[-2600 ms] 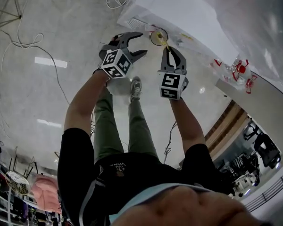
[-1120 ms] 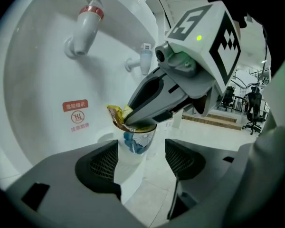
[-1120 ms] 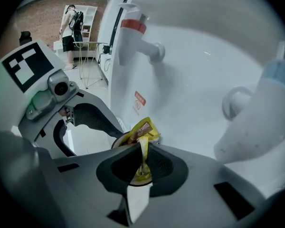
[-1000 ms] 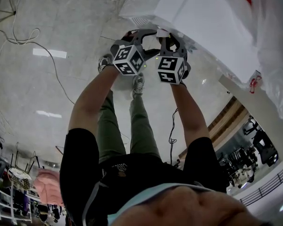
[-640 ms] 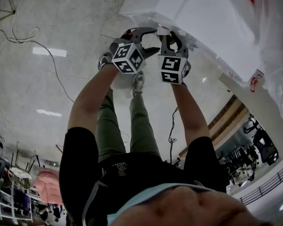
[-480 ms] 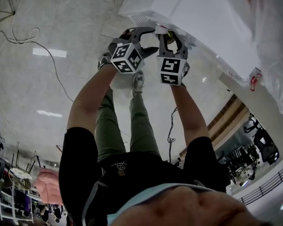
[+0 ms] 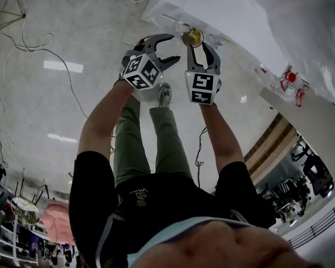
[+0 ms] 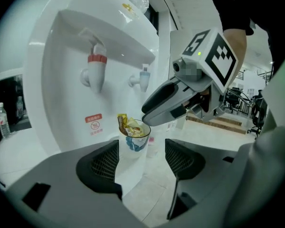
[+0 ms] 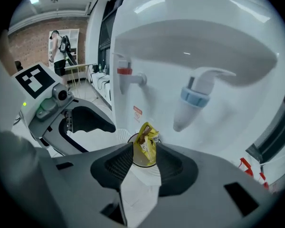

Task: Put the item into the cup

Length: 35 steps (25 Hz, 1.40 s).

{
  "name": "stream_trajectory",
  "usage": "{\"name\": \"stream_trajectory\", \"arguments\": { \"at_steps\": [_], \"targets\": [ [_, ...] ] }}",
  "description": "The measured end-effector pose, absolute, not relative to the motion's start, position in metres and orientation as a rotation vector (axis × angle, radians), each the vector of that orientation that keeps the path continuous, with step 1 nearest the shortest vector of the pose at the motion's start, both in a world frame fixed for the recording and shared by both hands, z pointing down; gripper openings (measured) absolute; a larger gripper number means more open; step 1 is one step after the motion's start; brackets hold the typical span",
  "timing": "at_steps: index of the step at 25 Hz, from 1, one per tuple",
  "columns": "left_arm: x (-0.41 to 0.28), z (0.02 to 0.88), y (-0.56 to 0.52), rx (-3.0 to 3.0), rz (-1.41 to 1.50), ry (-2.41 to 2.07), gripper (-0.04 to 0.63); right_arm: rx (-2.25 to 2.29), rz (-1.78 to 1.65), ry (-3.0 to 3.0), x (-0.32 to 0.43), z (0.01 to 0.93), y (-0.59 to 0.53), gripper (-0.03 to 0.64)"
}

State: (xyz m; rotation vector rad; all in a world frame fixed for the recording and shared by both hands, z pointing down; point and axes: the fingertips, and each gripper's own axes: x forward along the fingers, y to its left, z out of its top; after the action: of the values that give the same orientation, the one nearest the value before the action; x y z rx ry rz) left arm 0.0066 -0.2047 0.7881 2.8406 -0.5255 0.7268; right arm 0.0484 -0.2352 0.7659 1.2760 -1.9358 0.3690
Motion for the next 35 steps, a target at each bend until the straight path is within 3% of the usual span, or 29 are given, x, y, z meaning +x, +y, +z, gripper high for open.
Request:
{"name": "stream_trajectory", "arguments": {
  "at_steps": [4, 11, 18, 35],
  "targets": [
    [-0.001, 0.759, -0.189, 2.845, 0.712, -0.581, 0.304, 1.298, 0.382, -1.939, 0.052, 0.745, -0.219, 0.145],
    [-0.013, 0.689, -0.161, 2.845, 0.635, -0.732, 0.174, 1.346, 0.371, -2.001, 0.052, 0.681, -0.185, 0.069],
    [-0.011, 0.608, -0.145, 2.874, 0.566, -0.874, 0.053, 1.432, 0.413, -2.108, 0.059, 0.602, -0.165, 0.058],
    [0.004, 0.418, -0.070, 2.922, 0.392, -1.078, 0.020, 1.466, 0.346, -2.265, 0.096, 0.449, -0.089, 0.057]
  ]
}}
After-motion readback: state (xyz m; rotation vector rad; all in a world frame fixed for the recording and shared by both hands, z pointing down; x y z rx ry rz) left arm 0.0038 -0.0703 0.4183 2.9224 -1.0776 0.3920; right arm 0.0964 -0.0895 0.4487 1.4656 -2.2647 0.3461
